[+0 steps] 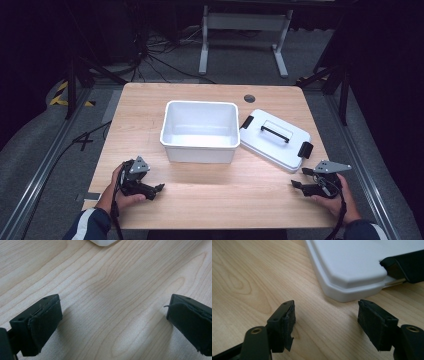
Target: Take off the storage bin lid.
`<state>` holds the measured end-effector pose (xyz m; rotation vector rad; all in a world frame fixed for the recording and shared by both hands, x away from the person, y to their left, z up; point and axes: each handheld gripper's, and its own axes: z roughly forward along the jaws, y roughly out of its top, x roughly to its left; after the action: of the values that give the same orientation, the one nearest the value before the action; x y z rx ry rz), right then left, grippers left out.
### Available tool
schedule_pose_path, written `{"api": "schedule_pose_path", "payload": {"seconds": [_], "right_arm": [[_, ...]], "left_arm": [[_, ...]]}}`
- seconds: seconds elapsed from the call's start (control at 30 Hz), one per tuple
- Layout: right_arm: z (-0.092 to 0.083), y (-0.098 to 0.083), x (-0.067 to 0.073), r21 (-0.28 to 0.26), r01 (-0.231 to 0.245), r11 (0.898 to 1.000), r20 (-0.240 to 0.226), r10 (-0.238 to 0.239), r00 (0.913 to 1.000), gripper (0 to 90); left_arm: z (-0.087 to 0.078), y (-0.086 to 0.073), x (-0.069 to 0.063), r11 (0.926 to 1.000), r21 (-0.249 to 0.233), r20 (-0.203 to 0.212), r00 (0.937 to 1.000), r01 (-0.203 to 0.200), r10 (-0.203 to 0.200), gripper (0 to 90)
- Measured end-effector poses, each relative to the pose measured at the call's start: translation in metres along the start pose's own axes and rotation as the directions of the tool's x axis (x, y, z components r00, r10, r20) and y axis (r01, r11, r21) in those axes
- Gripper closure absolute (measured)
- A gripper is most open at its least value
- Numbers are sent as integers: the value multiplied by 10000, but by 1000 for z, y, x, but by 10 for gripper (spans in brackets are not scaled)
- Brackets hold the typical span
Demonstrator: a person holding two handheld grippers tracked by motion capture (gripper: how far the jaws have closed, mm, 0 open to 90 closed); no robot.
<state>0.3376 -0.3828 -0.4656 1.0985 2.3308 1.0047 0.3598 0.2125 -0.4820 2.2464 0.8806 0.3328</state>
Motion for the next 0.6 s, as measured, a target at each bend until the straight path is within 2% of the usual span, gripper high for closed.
{"api": "schedule_pose_path", "payload": {"seconds": [0.07, 0.6], "right_arm": [[1, -2, 0, -162, 1, 9999, 35, -1, 10000, 265], [1, -1, 0, -133, -58, 9999, 103, 60, 9999, 253]], "left_arm": [[0, 0, 0, 10000, -1, 0, 10000, 2, -2, 6], [1, 0, 0, 10000, 16, 97, 9999, -31, 31, 3]]}}
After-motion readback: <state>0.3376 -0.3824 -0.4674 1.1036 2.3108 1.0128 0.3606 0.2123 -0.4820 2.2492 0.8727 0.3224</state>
